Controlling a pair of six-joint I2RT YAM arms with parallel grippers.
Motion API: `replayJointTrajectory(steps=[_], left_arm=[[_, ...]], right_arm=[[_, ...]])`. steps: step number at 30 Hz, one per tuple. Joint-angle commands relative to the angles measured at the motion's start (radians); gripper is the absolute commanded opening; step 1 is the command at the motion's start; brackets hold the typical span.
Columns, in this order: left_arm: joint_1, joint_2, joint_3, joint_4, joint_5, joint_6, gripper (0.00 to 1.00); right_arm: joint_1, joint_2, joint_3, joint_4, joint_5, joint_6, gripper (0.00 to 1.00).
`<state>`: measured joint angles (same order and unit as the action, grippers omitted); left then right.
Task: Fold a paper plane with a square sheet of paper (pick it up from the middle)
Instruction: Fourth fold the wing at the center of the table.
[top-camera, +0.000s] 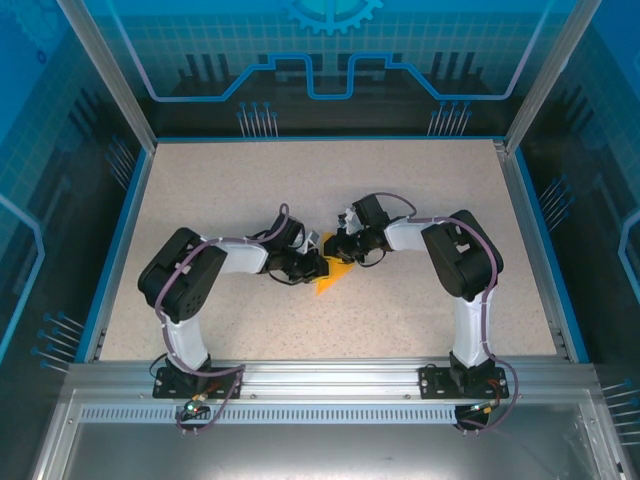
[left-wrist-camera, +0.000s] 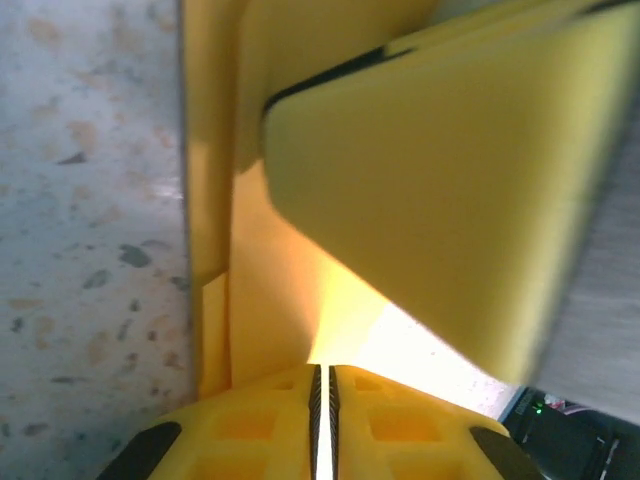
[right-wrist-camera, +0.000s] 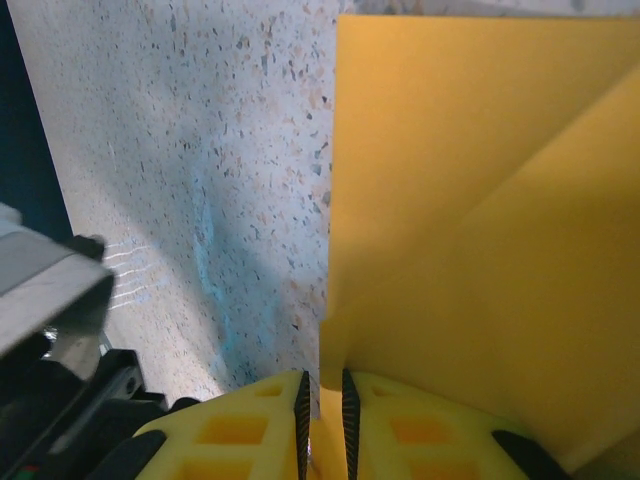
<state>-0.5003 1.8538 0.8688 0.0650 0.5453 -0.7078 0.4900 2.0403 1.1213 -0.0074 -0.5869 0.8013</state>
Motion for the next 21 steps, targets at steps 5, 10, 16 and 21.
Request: replayJointTrajectory(steps=[5,10,16,21], left_arm=[[0.003,0.019,-0.042,-0.123,-0.136,0.016,0.07],[0.004,0.025,-0.060,-0.134,-0.151,0.029,0.06],[0.004,0.036,-0.049,-0.133,-0.145,0.032,0.04],[0.003,0.041,-0.050,-0.127,-0.144,0.031,0.03]], right_arm=[[0.005,0.076,-0.024,-0.061,0.084,-0.004,0.20],[-0.012,0.016,0.006,-0.086,0.061,-0.025,0.21],[-0.052,-0.124,-0.011,-0.103,0.056,-0.061,0.23],[-0.038,-0.171,-0.039,-0.112,0.064,-0.088,0.20]])
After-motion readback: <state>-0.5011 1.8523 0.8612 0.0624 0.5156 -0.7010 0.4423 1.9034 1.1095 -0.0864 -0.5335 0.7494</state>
